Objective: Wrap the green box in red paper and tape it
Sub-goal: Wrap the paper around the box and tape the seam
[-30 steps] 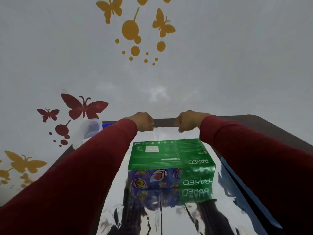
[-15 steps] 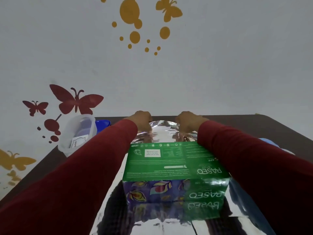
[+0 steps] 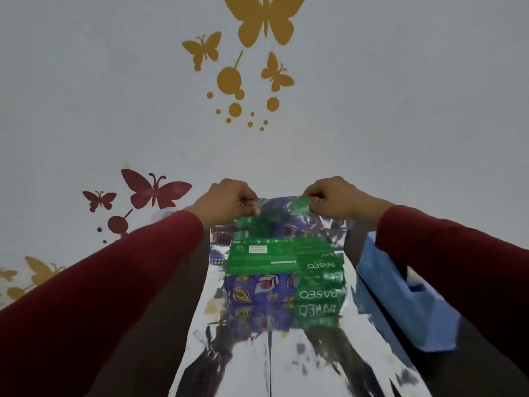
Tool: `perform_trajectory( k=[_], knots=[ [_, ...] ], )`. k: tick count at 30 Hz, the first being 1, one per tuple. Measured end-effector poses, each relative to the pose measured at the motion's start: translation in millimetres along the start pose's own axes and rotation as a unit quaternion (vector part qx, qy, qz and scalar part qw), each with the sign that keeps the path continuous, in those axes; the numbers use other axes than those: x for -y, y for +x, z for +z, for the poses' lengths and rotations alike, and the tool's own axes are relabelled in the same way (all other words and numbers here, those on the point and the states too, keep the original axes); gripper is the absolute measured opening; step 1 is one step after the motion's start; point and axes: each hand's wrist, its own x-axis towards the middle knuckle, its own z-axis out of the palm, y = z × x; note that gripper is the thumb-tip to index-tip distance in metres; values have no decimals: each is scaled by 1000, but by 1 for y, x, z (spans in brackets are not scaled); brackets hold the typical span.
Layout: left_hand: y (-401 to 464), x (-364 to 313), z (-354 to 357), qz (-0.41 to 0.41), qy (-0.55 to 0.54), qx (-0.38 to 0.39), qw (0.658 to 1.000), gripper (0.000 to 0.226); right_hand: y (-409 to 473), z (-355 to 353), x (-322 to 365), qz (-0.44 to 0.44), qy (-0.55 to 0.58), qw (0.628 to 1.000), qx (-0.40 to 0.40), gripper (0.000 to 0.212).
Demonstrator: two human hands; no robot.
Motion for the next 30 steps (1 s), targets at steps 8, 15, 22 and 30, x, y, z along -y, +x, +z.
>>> perform_trajectory(
  k=[8,15,22,30],
  knots=[
    [-99,-51,-2,40,61,-17,997,14,-107,5,27,-36,-65,997,12,19],
    [-146,-62,10,59,57,-11,997,19,-148,28,34,-42,-121,990,-53,22],
    [-166,-54,25,154,153,-97,971,17,-166,65,33,-22,-137,983,-124,19],
    [-184,-37,47,209,263,-88,938,40,-170,90,28,-30,-148,968,-200,24]
  ],
)
